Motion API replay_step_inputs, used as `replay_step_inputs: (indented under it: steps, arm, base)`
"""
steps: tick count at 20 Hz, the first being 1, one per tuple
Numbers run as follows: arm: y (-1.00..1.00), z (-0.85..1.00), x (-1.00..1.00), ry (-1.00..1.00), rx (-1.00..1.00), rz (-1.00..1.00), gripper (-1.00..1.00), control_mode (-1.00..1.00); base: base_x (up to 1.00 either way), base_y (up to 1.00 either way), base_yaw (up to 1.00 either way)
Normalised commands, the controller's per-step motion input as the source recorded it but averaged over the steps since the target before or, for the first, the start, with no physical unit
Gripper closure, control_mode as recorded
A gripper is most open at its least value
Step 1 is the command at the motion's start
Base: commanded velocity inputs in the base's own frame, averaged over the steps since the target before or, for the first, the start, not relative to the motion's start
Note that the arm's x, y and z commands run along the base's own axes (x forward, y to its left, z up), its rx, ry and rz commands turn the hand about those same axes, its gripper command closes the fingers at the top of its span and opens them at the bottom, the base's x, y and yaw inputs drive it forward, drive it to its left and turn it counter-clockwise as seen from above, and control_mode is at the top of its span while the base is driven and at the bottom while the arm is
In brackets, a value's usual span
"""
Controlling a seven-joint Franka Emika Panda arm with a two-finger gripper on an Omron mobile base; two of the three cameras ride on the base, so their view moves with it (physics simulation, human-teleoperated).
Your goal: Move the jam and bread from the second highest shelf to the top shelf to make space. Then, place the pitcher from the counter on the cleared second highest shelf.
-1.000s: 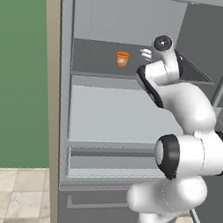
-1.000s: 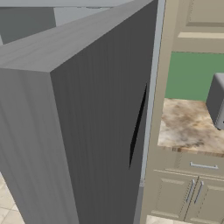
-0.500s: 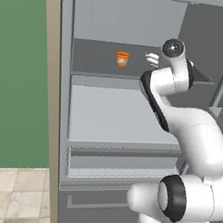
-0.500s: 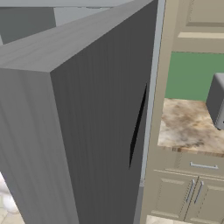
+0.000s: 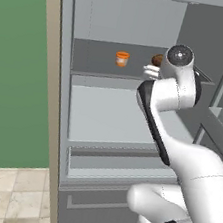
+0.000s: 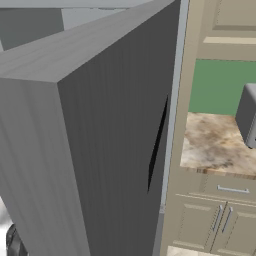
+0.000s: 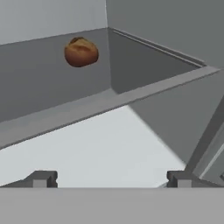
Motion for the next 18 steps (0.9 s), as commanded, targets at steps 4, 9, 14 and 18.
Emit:
replay_step_inputs:
  steps: [4, 9, 14, 18]
  arm:
    - [0.34, -0.19, -0.96, 0.09, 0.0, 0.16, -1.0, -1.0]
    - [0.13, -0.34, -0.9, 0.07, 0.0, 0.17, -1.0, -1.0]
    - [0.0, -0.68, -0.8, 0.01, 0.02, 0.2, -1.0, -1.0]
    - [0.0, -0.5, -0.52, 0.06, 0.02, 0.14, -1.0, -1.0]
  base:
    - [0.0, 0.0, 0.0]
    - [0.0, 0.0, 0.0]
    - [0.0, 0.0, 0.0]
    - [0.0, 0.0, 0.0]
